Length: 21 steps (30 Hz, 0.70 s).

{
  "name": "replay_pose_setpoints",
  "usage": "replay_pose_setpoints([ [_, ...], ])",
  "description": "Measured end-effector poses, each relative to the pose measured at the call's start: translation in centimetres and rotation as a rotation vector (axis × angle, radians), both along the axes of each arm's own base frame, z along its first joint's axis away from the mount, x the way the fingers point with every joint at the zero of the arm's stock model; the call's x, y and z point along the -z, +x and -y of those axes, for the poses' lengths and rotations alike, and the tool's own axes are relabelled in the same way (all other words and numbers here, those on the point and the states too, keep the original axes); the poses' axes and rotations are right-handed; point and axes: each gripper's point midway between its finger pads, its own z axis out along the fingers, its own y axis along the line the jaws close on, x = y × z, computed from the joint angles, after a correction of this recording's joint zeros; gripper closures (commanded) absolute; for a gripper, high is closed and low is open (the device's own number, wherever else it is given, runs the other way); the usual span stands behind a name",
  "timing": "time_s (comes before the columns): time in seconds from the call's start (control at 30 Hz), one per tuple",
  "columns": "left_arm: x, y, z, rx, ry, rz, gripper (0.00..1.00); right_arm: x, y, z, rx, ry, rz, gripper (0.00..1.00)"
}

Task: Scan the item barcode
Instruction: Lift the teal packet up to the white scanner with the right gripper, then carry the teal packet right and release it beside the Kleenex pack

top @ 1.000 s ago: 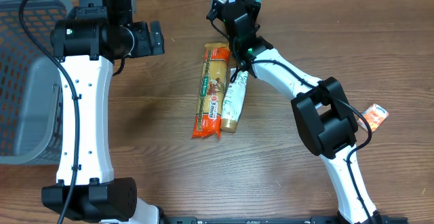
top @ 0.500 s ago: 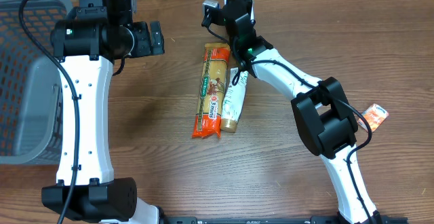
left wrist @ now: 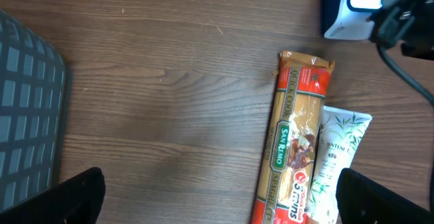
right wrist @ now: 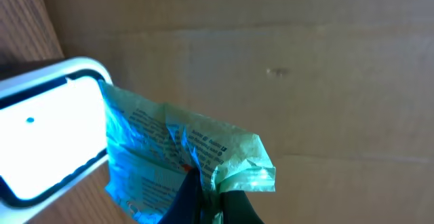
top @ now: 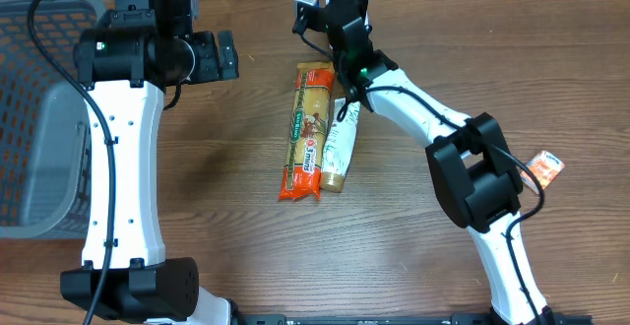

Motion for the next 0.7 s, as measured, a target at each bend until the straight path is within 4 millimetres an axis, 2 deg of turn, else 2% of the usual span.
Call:
replay_pose_setpoints([
  [0.07, 0.0, 0.0, 0.0, 0.0, 0.0, 0.0, 0.0, -0.8, -0.6, 0.6, 0.029, 0.048, -0.028, 0.96],
  [0.17, 0.0, 0.0, 0.0, 0.0, 0.0, 0.0, 0.0, -4.3, -2.0, 1.7, 0.078, 0.21, -0.041, 0.96],
  [0.23, 0.0, 0.0, 0.0, 0.0, 0.0, -0.001, 0.0, -9.3, -4.3, 3.1, 0.116, 0.382, -0.046, 0.96],
  [0.3, 0.0, 0.0, 0.0, 0.0, 0.0, 0.002, 0.0, -11.9, -7.3, 4.9, 0.159, 0.493, -0.114, 0.96],
  [0.37, 0.0, 0.0, 0.0, 0.0, 0.0, -0.001, 0.01, -15.2, -10.9, 6.9, 0.186, 0.674, -0.178, 0.96],
  [0.43, 0.0, 0.0, 0.0, 0.0, 0.0, -0.002, 0.0, -17.5, -14.0, 9.0, 0.213, 0.846, -0.239, 0.96],
  [0.5, 0.1, 0.0, 0.0, 0.0, 0.0, -0.002, 0.0, -18.6, -16.7, 11.5, 0.271, 0.999, -0.305, 0.96],
  [0.53, 0.1, 0.0, 0.0, 0.0, 0.0, -0.002, 0.0, -18.4, -18.0, 12.9, 0.322, 1.07, -0.349, 0.96],
  [0.6, 0.1, 0.0, 0.0, 0.0, 0.0, -0.002, 0.0, -16.8, -20.4, 15.6, 0.464, 1.173, -0.445, 0.96],
  [0.7, 0.1, 0.0, 0.0, 0.0, 0.0, -0.002, 0.0, -12.6, -23.0, 19.4, 0.728, 1.267, -0.578, 0.96],
])
